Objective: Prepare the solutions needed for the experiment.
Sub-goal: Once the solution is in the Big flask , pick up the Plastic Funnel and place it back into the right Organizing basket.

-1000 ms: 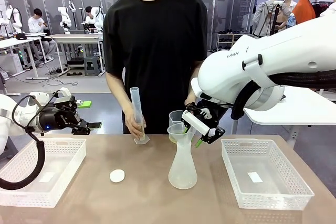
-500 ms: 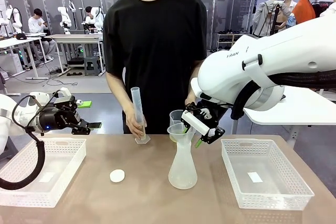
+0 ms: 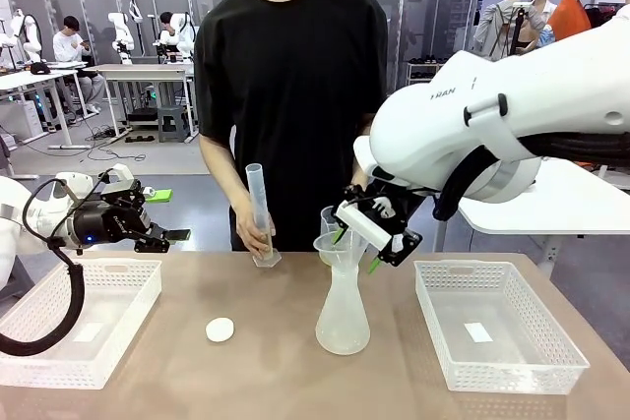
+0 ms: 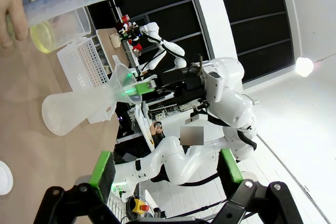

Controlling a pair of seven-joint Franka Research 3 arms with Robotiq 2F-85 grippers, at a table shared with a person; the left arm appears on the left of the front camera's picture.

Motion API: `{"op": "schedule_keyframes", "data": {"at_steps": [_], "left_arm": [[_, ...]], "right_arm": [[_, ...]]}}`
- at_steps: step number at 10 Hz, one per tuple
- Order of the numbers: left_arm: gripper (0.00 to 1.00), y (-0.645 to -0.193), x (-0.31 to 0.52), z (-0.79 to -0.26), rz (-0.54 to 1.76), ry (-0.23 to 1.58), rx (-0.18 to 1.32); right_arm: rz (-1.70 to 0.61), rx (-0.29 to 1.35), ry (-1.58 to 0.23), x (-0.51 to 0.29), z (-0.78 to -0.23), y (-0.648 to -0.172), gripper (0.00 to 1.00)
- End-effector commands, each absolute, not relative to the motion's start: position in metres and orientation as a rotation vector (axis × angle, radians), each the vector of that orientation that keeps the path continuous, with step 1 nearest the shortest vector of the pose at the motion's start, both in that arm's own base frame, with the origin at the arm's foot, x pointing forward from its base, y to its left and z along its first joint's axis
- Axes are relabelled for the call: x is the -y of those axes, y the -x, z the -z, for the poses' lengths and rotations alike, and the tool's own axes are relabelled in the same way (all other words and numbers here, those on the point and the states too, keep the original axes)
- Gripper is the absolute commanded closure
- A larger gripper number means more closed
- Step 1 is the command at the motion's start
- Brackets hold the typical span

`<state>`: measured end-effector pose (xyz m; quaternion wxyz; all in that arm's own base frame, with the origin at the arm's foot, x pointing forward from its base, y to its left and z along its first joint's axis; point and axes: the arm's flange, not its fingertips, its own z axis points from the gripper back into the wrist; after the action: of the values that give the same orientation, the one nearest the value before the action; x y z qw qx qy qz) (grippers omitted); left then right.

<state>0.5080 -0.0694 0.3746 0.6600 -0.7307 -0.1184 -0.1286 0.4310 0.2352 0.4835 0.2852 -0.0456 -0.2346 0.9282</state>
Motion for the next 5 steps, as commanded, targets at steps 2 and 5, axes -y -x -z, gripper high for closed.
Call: {"op": "schedule_keyframes", "data": {"at_steps": [2,5], "left_arm": [[0.00,-0.509,0.069,-0.375,0.312,1.669,0.276],[0.00,-0.509,0.069,-0.375,0.312,1.669,0.276]], "right_arm": [[-2.355,0.670,0.132,-0.221,-0.523,-0.421,0.23],[-2.097,0.662,-0.082,-0.185,-0.563,-0.432,0.23]]}}
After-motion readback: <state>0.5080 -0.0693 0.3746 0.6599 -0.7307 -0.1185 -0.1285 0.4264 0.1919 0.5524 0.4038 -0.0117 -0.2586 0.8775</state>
